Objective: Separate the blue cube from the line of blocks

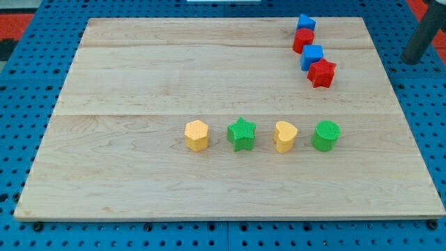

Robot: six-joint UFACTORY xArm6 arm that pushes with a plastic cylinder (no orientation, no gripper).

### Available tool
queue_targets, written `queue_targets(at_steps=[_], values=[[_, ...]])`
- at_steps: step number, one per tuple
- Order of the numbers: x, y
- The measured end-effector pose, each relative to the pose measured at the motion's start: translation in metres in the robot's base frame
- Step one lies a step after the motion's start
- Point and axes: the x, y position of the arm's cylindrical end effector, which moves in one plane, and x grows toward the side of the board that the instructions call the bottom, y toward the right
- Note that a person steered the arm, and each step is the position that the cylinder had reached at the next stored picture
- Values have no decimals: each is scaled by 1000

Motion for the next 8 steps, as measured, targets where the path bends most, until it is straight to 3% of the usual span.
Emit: queue_targets(at_steps=[2, 5, 8], values=[[-10, -16], [-5, -144], [-8, -226]])
